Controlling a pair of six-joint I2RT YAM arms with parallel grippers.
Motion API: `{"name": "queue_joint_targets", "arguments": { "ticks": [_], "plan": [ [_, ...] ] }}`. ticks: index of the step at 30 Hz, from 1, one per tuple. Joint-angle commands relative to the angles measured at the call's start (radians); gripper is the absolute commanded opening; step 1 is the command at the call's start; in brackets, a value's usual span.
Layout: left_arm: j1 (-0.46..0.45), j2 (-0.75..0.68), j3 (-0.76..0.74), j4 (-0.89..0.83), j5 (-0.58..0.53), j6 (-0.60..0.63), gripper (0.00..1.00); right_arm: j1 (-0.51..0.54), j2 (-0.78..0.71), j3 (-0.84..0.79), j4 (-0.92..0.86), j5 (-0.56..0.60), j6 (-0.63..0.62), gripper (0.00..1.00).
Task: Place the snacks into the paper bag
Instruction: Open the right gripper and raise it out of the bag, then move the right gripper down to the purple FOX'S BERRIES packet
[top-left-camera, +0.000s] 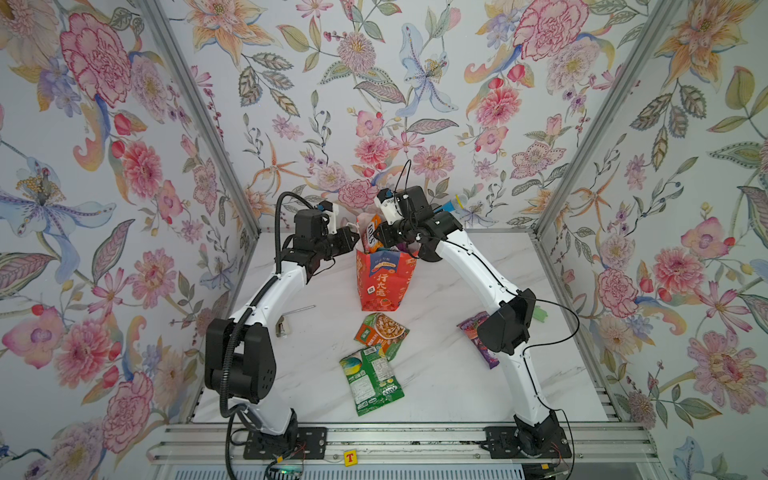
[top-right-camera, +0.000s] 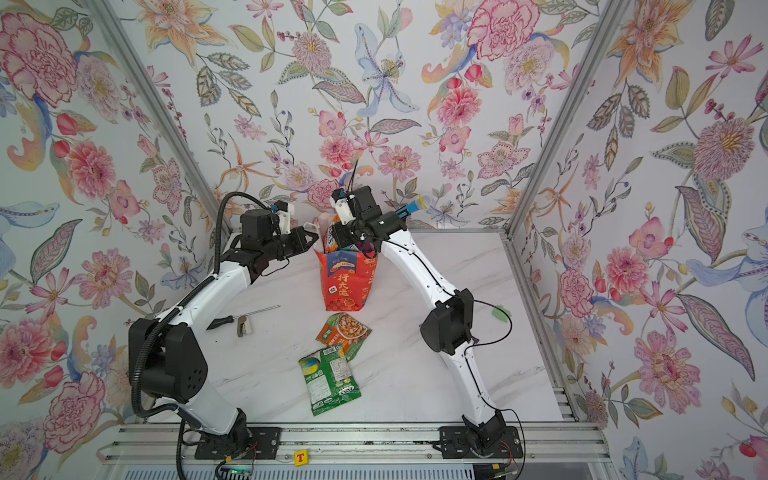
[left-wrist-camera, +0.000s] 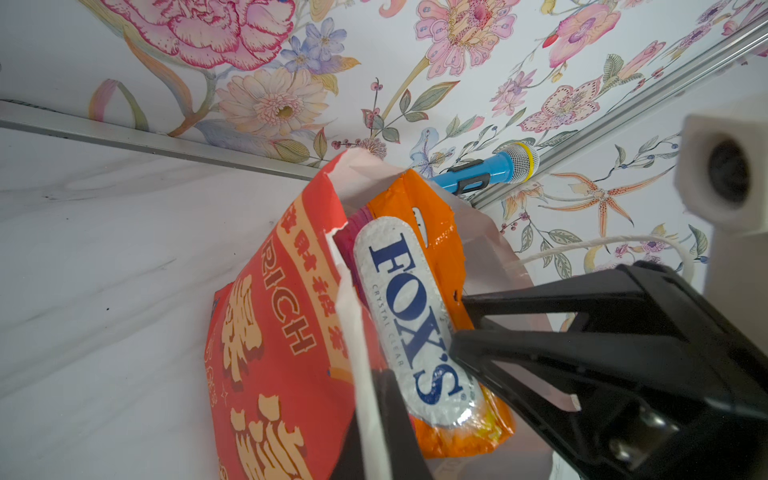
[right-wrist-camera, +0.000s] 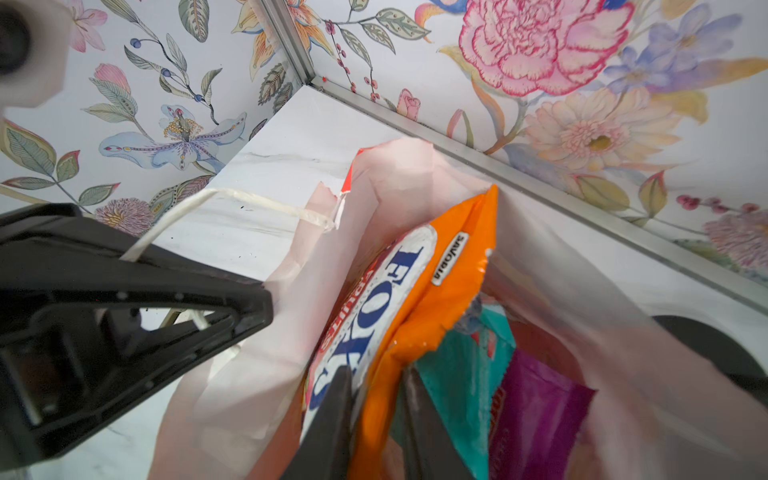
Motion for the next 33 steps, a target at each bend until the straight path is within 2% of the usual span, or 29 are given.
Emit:
{"name": "queue_joint_targets", "arguments": {
  "ticks": [1,3,8,10,13,15,23,25,28,33],
  "plan": [
    [0.005,0.017,0.012,-0.01,0.005,0.008,0.0,0.012,0.039,0.023,0.012,-0.025,0.035,0.15],
    [0.005,0.019,0.012,-0.008,0.006,0.007,0.0,0.011,0.058,0.023,0.018,-0.028,0.046,0.09],
    [0.008,0.018,0.01,-0.008,0.008,0.007,0.0,0.013,0.1,0.032,0.018,-0.036,0.065,0.09],
    [0.006,0.016,0.008,-0.008,0.008,0.007,0.0,0.009,0.101,0.036,0.018,-0.035,0.077,0.15],
    [0.012,0.012,0.004,-0.007,0.009,0.007,0.0,0.001,0.073,0.068,0.018,-0.047,0.091,0.33],
    [0.013,0.012,0.001,-0.007,0.009,0.008,0.0,-0.003,0.027,0.091,0.036,-0.05,0.097,0.41],
    [0.012,0.012,-0.012,0.016,0.012,-0.004,0.0,-0.04,-0.208,0.06,0.125,-0.018,0.099,0.49],
    [0.013,0.014,-0.014,0.019,0.015,-0.007,0.0,-0.046,-0.269,0.006,0.128,0.002,0.099,0.5],
    [0.013,0.015,-0.016,0.024,0.017,-0.007,0.0,-0.05,-0.393,-0.166,0.16,0.036,0.098,0.5],
    [0.013,0.019,-0.019,0.032,0.022,-0.008,0.0,-0.076,-0.726,-0.728,0.419,0.077,0.178,0.54]
  ]
}}
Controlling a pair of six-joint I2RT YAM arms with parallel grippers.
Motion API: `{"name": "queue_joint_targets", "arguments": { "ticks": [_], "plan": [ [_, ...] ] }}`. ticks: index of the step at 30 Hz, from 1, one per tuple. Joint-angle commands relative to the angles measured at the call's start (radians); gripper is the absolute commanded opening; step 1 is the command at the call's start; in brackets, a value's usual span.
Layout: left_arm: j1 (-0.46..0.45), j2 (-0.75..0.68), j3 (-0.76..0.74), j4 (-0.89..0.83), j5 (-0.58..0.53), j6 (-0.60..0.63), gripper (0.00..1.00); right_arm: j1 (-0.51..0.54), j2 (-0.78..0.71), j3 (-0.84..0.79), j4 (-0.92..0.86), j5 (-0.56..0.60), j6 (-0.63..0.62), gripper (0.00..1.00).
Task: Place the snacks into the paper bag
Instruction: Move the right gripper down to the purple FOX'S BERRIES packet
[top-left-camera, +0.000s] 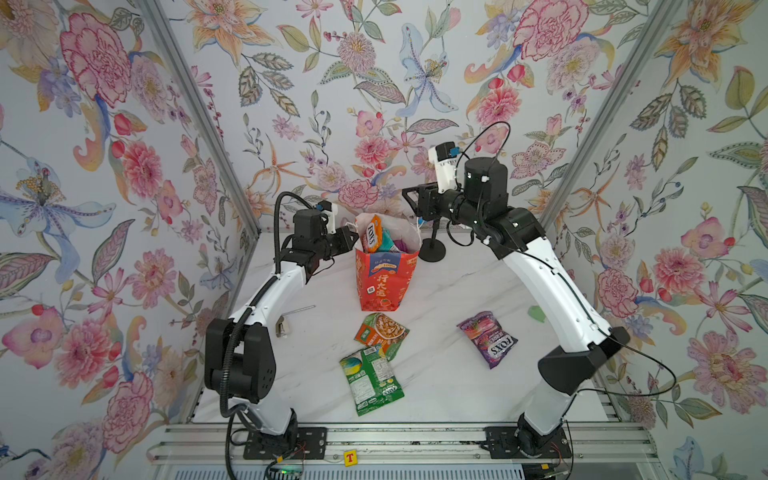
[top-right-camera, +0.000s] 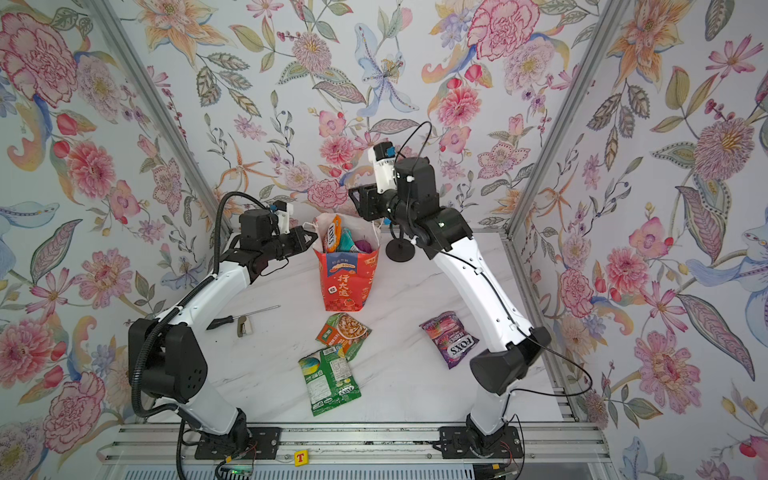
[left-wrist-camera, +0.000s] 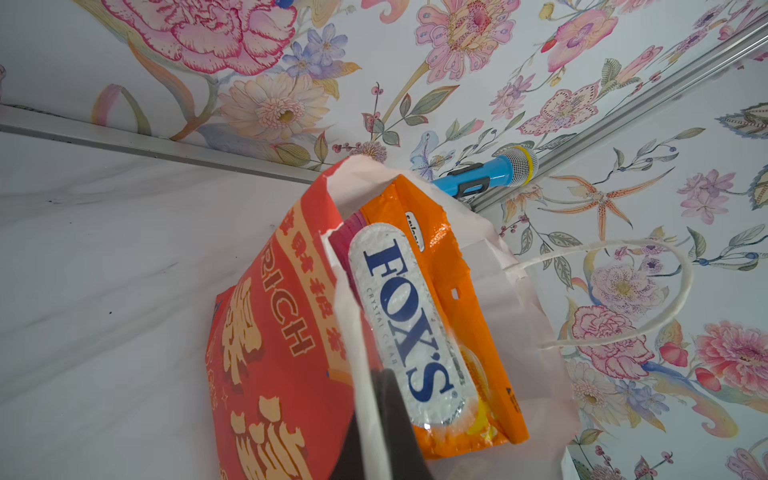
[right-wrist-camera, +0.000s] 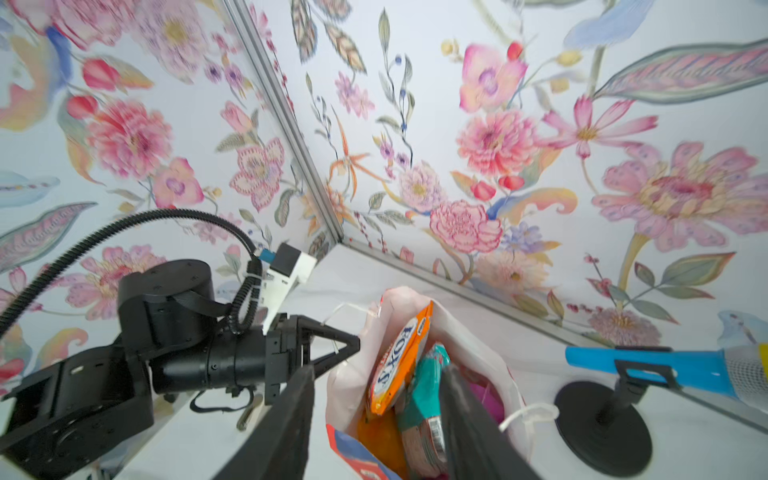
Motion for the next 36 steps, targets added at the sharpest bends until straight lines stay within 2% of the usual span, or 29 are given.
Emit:
{"name": "queue_joint_targets", "arguments": {
  "ticks": [1,3,6,9,12,19,26,32,36],
  "plan": [
    [0.007,0.02,-0.017,0.018,0.019,-0.009,0.0,-0.032,-0.147,-0.322,0.171,0.034,0.096,0.55],
    [0.007,0.02,-0.017,0.023,0.02,-0.011,0.0,-0.075,-0.261,-0.517,0.238,0.037,0.169,0.56],
    [0.007,0.026,-0.016,0.023,0.022,-0.011,0.0,-0.148,-0.374,-0.715,0.25,0.025,0.257,0.57],
    [0.006,0.025,-0.017,0.026,0.022,-0.014,0.0,-0.217,-0.46,-0.886,0.253,0.005,0.341,0.58],
    [0.006,0.024,-0.018,0.025,0.021,-0.013,0.0,-0.269,-0.539,-1.019,0.209,0.042,0.39,0.6],
    [0.007,0.022,-0.015,0.023,0.019,-0.013,0.0,-0.407,-0.66,-1.258,0.035,0.051,0.458,0.61],
    [0.007,0.027,-0.014,0.028,0.024,-0.014,0.0,-0.426,-0.791,-1.46,-0.032,0.106,0.557,0.66],
    [0.007,0.021,-0.025,0.03,0.022,-0.011,0.0,-0.432,-0.85,-1.54,-0.076,0.163,0.655,0.74],
    [0.008,0.019,-0.037,0.044,0.027,-0.016,0.0,-0.447,-0.852,-1.593,-0.063,0.144,0.685,0.75]
  ]
}}
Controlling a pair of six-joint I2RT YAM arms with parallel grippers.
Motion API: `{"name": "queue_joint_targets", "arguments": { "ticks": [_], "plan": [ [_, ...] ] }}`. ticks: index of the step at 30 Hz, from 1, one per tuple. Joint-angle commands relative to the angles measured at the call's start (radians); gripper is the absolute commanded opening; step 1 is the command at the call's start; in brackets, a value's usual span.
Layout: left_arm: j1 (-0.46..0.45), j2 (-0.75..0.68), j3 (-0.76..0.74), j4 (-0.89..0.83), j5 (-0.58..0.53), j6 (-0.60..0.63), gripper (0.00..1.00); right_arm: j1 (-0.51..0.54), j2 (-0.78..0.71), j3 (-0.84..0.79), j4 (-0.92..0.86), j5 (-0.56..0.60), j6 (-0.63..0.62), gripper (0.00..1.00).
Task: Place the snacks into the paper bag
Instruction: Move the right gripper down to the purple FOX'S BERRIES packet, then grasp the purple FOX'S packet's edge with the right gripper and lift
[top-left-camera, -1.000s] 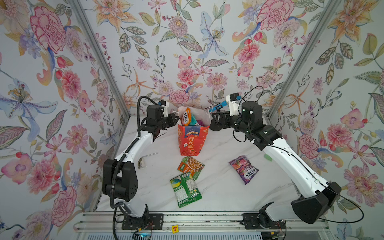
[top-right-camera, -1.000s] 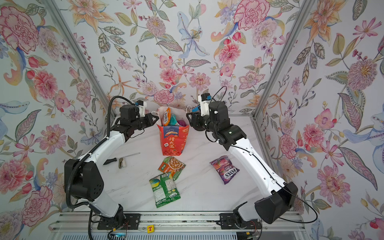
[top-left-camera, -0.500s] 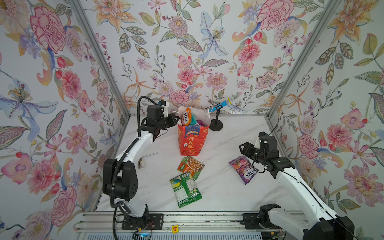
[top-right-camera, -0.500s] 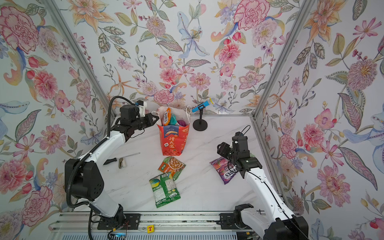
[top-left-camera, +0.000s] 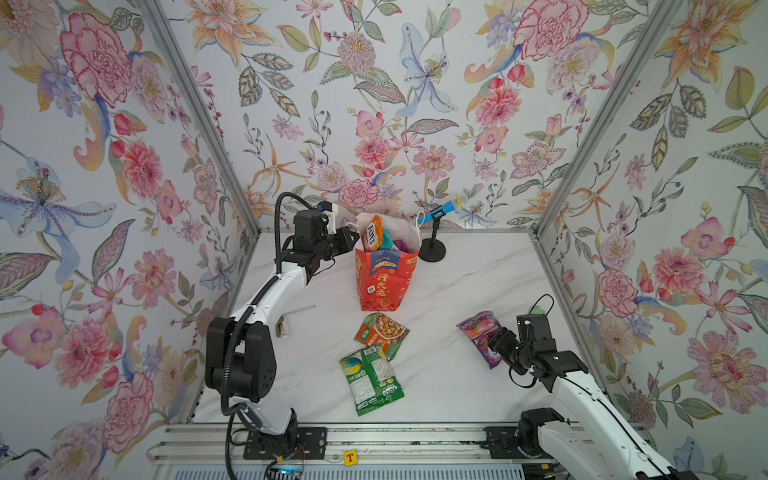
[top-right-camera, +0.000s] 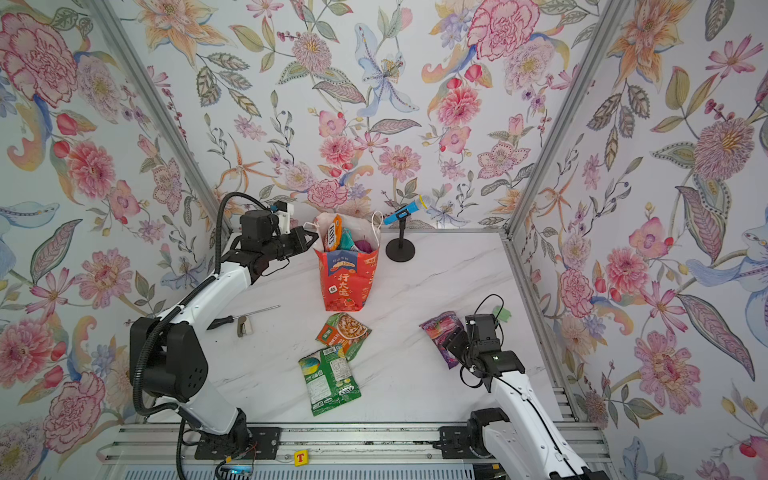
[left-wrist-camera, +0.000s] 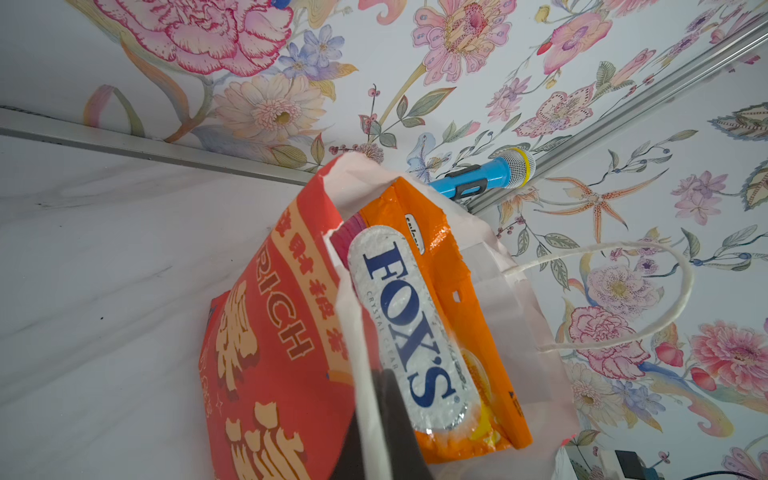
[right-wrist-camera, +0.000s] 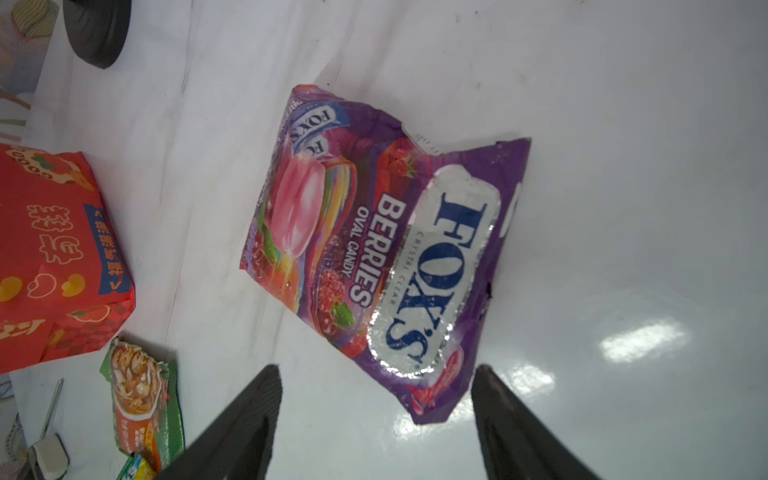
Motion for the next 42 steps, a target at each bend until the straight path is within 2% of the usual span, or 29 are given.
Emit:
{"name": "queue_joint_targets", "arguments": {
  "ticks": [1,10,16,20,27,30,35,38,42],
  "plan": [
    [0.007,0.013,-0.024,0.012,0.016,-0.009,0.0,-0.015,-0.003,-0.044,-0.014,0.012,0.056,0.75],
    [0.008,0.015,-0.022,0.014,0.019,-0.01,0.0,-0.085,-0.052,-0.177,0.143,-0.103,0.108,0.72],
    [0.008,0.016,-0.018,0.015,0.025,-0.015,0.0,-0.146,-0.011,-0.216,0.265,-0.182,0.109,0.72],
    [0.008,0.011,-0.019,0.015,0.02,-0.017,0.0,-0.189,0.019,-0.274,0.403,-0.257,0.159,0.7],
    [0.008,0.007,-0.014,0.007,0.017,-0.014,0.0,-0.195,0.001,-0.284,0.452,-0.246,0.15,0.64],
    [0.008,0.006,-0.011,0.007,0.019,-0.015,0.0,-0.203,-0.024,-0.3,0.479,-0.228,0.154,0.56],
    [0.008,0.009,-0.003,-0.006,0.022,-0.009,0.0,-0.228,-0.062,-0.321,0.515,-0.211,0.157,0.18],
    [0.008,0.006,-0.001,-0.013,0.019,-0.004,0.0,-0.234,-0.072,-0.308,0.522,-0.204,0.132,0.01],
    [0.008,0.006,-0.002,-0.013,0.017,-0.007,0.0,-0.233,-0.064,-0.252,0.496,-0.2,0.059,0.0]
  ]
}}
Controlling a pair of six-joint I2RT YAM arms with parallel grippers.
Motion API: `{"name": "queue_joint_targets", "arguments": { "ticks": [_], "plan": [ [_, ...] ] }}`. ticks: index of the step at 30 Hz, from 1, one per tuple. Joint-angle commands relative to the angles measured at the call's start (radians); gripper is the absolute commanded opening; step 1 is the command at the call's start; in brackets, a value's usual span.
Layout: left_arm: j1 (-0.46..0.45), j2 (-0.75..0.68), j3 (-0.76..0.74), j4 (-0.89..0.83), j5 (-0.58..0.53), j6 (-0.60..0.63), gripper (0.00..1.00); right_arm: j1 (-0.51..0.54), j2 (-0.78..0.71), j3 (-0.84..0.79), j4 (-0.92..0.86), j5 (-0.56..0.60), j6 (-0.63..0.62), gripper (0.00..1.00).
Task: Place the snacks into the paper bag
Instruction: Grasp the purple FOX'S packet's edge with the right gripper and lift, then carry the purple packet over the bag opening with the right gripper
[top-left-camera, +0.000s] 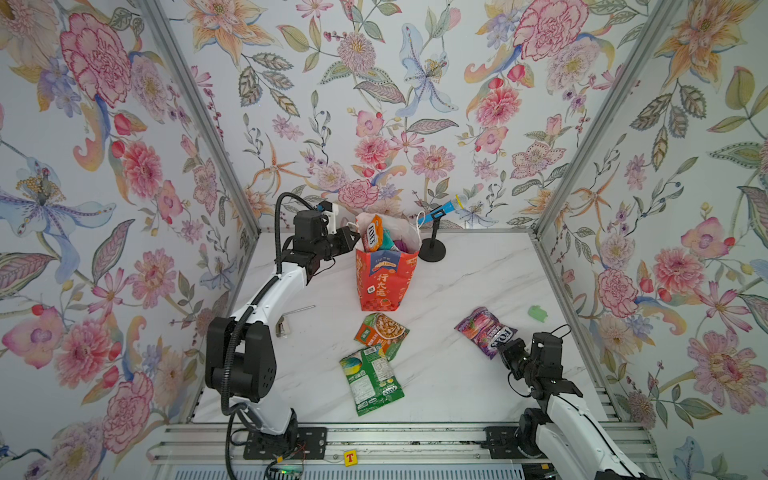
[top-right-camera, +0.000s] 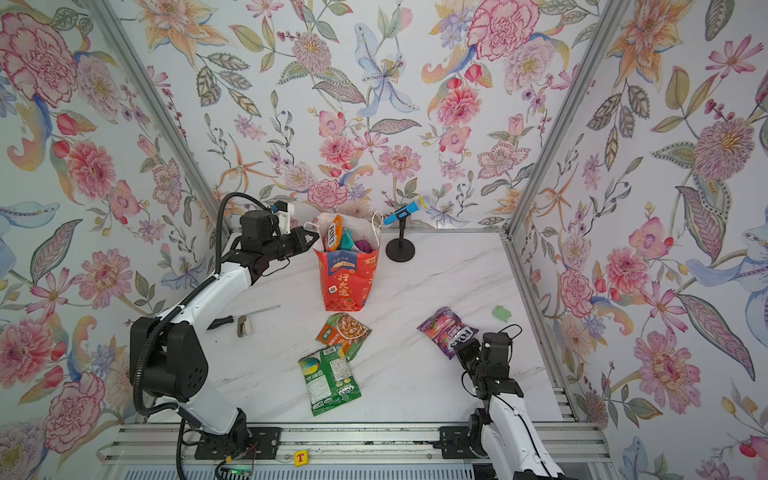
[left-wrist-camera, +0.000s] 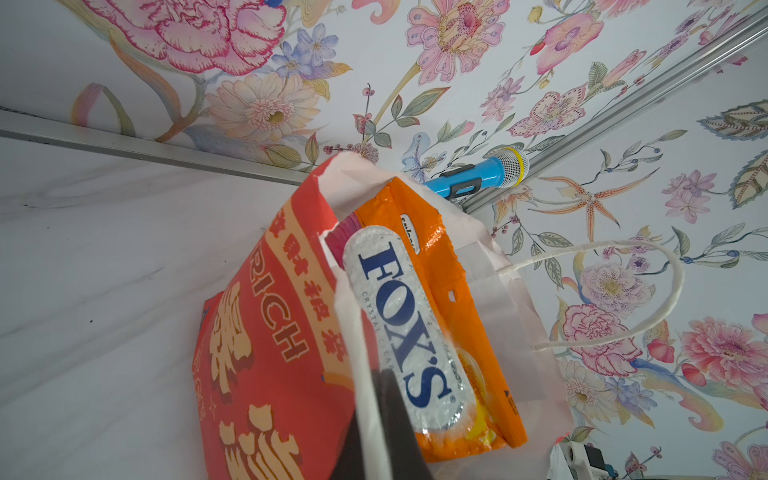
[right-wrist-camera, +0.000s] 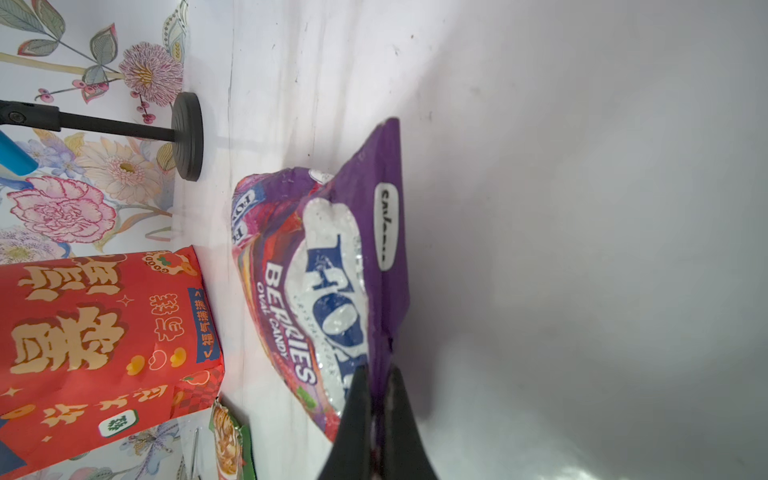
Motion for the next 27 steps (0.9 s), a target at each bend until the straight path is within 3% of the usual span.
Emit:
{"name": "queue_joint_targets", "arguments": {
  "ticks": [1,8,13,20,27],
  "plan": [
    [0.008,0.006,0.001,-0.024,0.007,0.001,0.0,-0.004,0.001,0.07,-0.014,0.024,-0.094,0.0],
    [0.01,0.007,0.003,-0.023,0.005,-0.002,0.0,0.025,-0.009,0.183,-0.098,0.054,-0.211,0.0],
    [0.008,0.009,0.003,-0.023,0.004,-0.002,0.0,0.114,0.0,0.286,-0.147,0.119,-0.276,0.0],
    [0.007,0.011,0.001,-0.02,0.0,-0.004,0.0,0.332,0.121,0.603,-0.278,0.313,-0.425,0.0],
    [0.008,0.01,-0.001,-0.014,0.004,-0.008,0.0,0.455,0.28,0.912,-0.32,0.336,-0.555,0.0]
  ]
}}
